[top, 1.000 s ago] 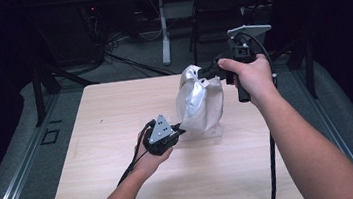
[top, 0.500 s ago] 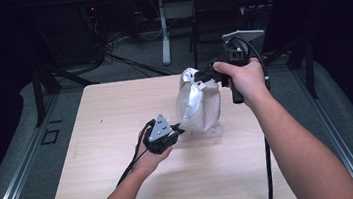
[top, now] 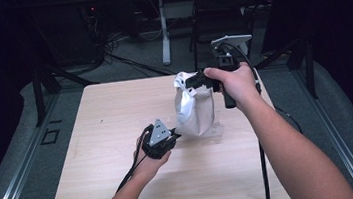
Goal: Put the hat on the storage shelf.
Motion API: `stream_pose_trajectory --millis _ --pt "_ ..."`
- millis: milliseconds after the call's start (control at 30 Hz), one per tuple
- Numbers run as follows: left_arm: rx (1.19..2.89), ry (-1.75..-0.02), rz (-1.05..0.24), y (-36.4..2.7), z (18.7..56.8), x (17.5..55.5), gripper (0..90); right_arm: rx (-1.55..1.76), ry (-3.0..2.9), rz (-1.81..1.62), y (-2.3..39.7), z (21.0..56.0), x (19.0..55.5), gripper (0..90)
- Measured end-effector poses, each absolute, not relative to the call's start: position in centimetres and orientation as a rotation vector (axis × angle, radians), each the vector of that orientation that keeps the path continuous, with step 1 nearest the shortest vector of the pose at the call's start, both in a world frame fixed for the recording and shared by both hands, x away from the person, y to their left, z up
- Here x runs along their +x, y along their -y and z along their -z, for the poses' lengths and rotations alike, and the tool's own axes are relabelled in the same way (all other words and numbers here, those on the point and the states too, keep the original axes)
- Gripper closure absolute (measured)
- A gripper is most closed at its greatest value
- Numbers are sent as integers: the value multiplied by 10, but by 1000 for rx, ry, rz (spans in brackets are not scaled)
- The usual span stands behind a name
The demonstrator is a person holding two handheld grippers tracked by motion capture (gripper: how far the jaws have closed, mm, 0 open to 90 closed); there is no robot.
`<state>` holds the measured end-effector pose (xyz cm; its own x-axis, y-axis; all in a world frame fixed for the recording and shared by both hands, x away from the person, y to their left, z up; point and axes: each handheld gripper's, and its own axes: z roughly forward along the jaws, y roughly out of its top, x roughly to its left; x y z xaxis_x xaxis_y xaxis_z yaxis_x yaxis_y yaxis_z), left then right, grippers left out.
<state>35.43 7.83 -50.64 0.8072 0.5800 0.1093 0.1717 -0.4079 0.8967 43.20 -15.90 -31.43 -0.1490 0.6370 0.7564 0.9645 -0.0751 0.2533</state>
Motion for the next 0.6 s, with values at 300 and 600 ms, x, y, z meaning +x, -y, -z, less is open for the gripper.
stream_pose_trajectory --millis 300,600 --pt "1970 -625 -470 -88 517 354 861 -1701 1822 1059 155 323 431 823" --pt "1986 -695 -457 -91 517 352 862 -1716 1821 1025 150 329 432 823"
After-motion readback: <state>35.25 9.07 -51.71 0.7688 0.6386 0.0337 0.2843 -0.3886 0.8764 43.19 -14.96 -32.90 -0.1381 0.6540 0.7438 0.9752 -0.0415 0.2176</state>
